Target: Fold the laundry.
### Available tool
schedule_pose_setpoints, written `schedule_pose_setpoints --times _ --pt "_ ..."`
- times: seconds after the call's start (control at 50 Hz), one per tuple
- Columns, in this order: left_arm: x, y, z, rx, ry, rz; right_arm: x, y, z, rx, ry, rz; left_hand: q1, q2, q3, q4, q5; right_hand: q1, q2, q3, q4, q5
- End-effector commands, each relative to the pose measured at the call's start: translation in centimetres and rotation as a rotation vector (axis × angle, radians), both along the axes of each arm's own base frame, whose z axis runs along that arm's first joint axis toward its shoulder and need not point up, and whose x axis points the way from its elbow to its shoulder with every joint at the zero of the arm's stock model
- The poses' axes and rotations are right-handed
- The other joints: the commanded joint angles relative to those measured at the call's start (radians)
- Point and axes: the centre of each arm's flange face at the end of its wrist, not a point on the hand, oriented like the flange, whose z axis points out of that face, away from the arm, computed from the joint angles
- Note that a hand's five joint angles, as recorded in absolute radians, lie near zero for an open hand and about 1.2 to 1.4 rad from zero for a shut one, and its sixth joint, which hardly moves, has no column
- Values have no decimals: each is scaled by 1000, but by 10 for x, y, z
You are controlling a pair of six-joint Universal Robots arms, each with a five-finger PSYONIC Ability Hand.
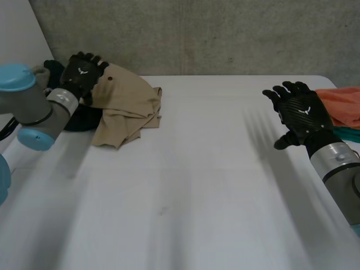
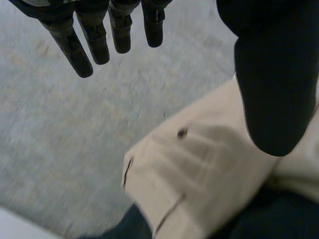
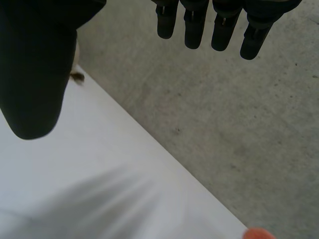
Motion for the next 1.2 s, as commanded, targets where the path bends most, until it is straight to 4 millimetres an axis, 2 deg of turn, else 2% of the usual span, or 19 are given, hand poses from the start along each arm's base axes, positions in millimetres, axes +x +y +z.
schedule_pose_setpoints --times 0.02,0.1,0.24,0.3,0.42,0.64,0.9,0.98,1.0,1.04,1.14,1.18,1.2 --pt "-26 16 13 76 53 -79 8 4 3 13 -49 28 -13 -26 -32 -22 -43 -47 -28 -31 -34 -48" --pt "-36 21 9 143 40 -117 9 4 1 17 -41 32 -13 -26 -32 -22 -43 -47 -28 -31 -34 -48" --pt "-47 27 -15 260 -23 -146 10 4 -2 16 -25 27 -13 -26 -32 -22 -43 -47 -28 -31 -34 -48" --pt "-46 31 -31 306 -116 -141 10 2 -4 10 -9 23 58 44 39 48 28 -47 -28 -31 -34 -48" --pt "-34 40 -35 372 -233 -105 11 1 -12 11 27 24 199 186 180 190 169 -47 -28 -31 -34 -48" --pt "-24 53 -30 418 -238 -88 15 3 -20 13 75 33 220 206 201 210 189 -47 -28 -31 -34 -48" --pt "-33 45 -64 369 -290 -91 18 7 -23 7 102 43 261 247 242 251 230 -47 -28 -31 -34 -48" --pt "-36 39 -69 322 -309 -75 17 7 -23 7 103 41 527 513 508 517 497 -47 -28 -31 -34 -48" --pt "-36 37 -69 303 -314 -64 17 7 -23 6 104 41 851 837 831 841 820 -47 -28 -31 -34 -48" --pt "-36 34 -67 286 -314 -45 17 7 -23 5 106 40 1155 1141 1136 1145 1125 -47 -28 -31 -34 -48" --pt "-40 33 -62 250 -309 -7 17 6 -22 2 105 38 1209 1195 1190 1199 1178 -47 -28 -31 -34 -48" --pt "-43 37 -53 247 -309 1 16 6 -21 -1 105 36 1209 1195 1190 1199 1178 -47 -28 -31 -34 -48" --pt "-43 42 -42 252 -305 11 16 5 -20 -2 104 33 1209 1195 1190 1199 1178 -47 -28 -31 -34 -48"
